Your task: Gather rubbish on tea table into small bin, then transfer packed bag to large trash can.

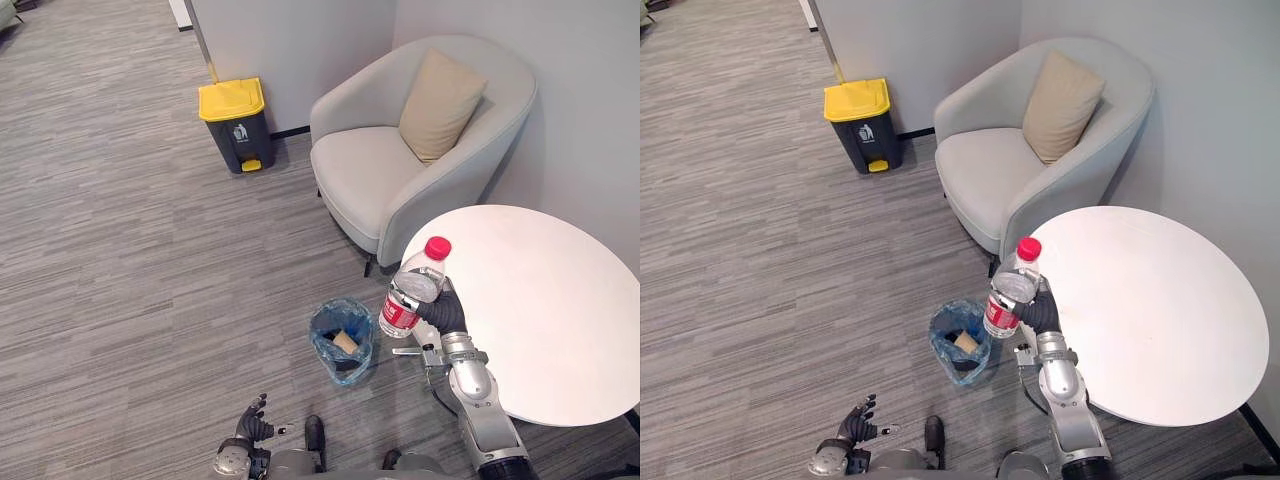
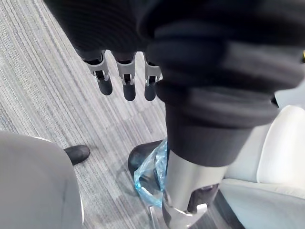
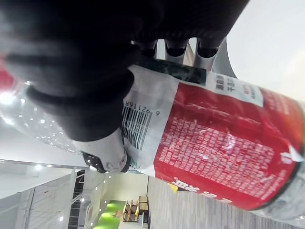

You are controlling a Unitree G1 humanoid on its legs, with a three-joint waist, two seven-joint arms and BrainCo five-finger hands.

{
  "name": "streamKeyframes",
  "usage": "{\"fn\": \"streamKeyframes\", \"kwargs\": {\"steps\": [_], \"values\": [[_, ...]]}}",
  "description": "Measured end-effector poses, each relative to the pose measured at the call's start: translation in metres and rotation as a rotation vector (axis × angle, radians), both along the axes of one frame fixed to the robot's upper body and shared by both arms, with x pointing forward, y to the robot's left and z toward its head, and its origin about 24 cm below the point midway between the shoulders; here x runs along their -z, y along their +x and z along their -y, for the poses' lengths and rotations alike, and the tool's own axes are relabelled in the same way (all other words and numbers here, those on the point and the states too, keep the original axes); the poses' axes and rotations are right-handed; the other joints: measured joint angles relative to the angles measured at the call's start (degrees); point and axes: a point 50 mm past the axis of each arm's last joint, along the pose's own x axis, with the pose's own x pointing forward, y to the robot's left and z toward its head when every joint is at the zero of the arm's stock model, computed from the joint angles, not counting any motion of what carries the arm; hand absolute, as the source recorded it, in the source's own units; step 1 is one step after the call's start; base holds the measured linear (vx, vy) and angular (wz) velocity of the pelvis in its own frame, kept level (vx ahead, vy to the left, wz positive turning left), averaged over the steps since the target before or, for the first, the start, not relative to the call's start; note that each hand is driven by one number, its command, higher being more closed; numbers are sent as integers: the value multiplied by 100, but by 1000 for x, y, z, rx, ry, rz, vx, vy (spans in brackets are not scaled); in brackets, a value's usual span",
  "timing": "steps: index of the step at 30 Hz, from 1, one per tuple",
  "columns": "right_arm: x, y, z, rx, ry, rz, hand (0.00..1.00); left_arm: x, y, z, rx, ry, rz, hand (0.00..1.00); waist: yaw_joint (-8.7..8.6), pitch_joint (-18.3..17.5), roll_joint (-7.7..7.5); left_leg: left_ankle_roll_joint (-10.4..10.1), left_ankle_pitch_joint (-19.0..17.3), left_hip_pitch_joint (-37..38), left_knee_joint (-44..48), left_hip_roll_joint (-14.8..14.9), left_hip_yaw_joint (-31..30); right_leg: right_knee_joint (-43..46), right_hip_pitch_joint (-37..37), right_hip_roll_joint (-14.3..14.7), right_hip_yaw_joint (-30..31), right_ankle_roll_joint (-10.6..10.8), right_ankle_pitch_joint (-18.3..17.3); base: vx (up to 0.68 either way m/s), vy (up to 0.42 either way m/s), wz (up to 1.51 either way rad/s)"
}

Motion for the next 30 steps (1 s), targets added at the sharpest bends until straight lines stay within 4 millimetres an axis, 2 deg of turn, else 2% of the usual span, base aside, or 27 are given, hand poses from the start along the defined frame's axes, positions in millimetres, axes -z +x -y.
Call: {"fn": "streamKeyframes", "kwargs": {"steps": [3,4,6,8,10,11,12,13,14,15,16,17,18,19,20,21,23,24,25,27,28,30], "values": [[5,-1,0,-2,-2,-28,100,0,0,1,6,2,0,0,-5,-1,-20,0,-11,25,-28,-7,57,-5,-21,12,71,7,-47,26,-24,-12],[6,-1,-1,-2,-2,-29,100,0,0,0,5,2,1,0,1,3,-54,43,-68,8,-26,-38,104,134,-112,-17,162,39,-189,43,6,-11],[6,-1,-1,-3,-2,-30,100,-1,2,0,4,2,7,0,1,23,-189,92,-163,-7,26,-202,138,555,-329,-183,307,110,-462,71,10,-2],[7,-1,-1,0,-4,-37,100,-2,5,-1,7,4,15,0,-11,90,-356,172,-390,25,212,-399,109,1017,-400,-490,347,286,-697,159,9,11],[10,-2,1,2,-12,-50,100,-2,4,-2,7,7,13,0,-76,124,-432,272,-515,164,191,-543,12,1573,-446,-612,525,290,-650,190,8,24],[14,-2,1,4,-26,-69,100,-1,3,-3,5,10,9,0,-139,133,-425,335,-560,340,183,-531,-120,2188,-638,-596,727,356,-452,315,32,44],[17,-4,1,3,-31,-80,100,-1,2,-5,7,16,5,0,-213,166,-368,357,-676,418,269,-426,-292,2515,-868,-433,934,224,-569,283,26,44],[18,-4,0,-7,-35,-85,100,-2,4,-4,8,14,9,0,-237,209,-299,404,-749,418,369,-358,-334,2446,-943,-291,1040,96,-667,272,-13,46],[19,-4,-1,-19,-45,-92,100,-2,4,-5,6,17,8,0,-255,206,-306,362,-865,457,485,-203,-445,2153,-1073,-33,1198,36,-698,196,-37,51],[21,-5,0,-16,-50,-101,100,-1,0,-10,6,31,-5,0,-304,247,-233,250,-915,485,610,-134,-550,1608,-1106,166,1250,4,-619,237,-48,56],[22,-6,1,-11,-52,-105,100,-1,-1,-12,7,34,-8,0,-300,218,-286,188,-983,484,691,-169,-594,1238,-1086,195,1307,-80,-451,234,-74,55],[24,-8,2,-9,-51,-112,100,-1,0,-12,7,35,-4,0,-290,148,-498,110,-1109,484,840,-303,-630,735,-1092,125,1409,-125,63,270,-119,59],[27,-10,6,-1,-64,-128,100,0,1,-9,2,26,-9,0,-298,126,-450,17,-1294,473,1116,-300,-811,715,-975,64,1332,-160,430,288,-119,54],[27,-11,9,1,-70,-131,100,0,0,-5,6,14,-6,0,-299,99,-355,-51,-1352,433,1186,-241,-859,592,-883,107,1271,-162,427,351,-134,52],[27,-12,12,3,-84,-131,100,1,0,2,5,-4,-7,0,-306,67,-158,-142,-1467,343,1293,-123,-886,332,-765,203,1143,-209,461,259,-82,38],[27,-12,14,9,-85,-134,100,1,3,5,7,-12,0,0,-328,80,-58,-251,-1535,172,1521,-50,-877,149,-668,233,998,-242,486,238,-89,45],[31,-17,19,30,-81,-151,100,-1,6,7,8,-16,13,0,-321,110,-25,-416,-1631,-38,2011,55,-702,-90,-427,270,815,-258,496,162,-88,48],[34,-21,21,43,-72,-166,100,-1,5,7,5,-17,10,0,-285,146,-70,-468,-1661,-121,2478,156,-375,-326,-91,292,724,-309,529,174,-94,34],[34,-21,20,45,-68,-165,100,0,3,6,0,-17,6,0,-269,163,-87,-544,-1733,-137,2562,205,-240,-389,17,295,708,-318,535,146,-70,17],[29,-16,20,46,-65,-142,100,0,3,7,-14,-23,10,0,-275,167,-73,-493,-1710,-53,2303,301,-97,-436,99,337,695,-317,534,76,-3,-1],[25,-14,22,55,-69,-125,100,-1,6,7,-16,-23,19,0,-291,178,17,-452,-1660,99,1997,265,-126,-479,78,350,729,-288,543,43,49,-3],[24,-14,22,57,-68,-119,100,-2,9,6,-13,-19,27,0,-290,182,4,-362,-1602,138,1773,212,-182,-644,52,354,745,-226,633,21,62,-2]]}}
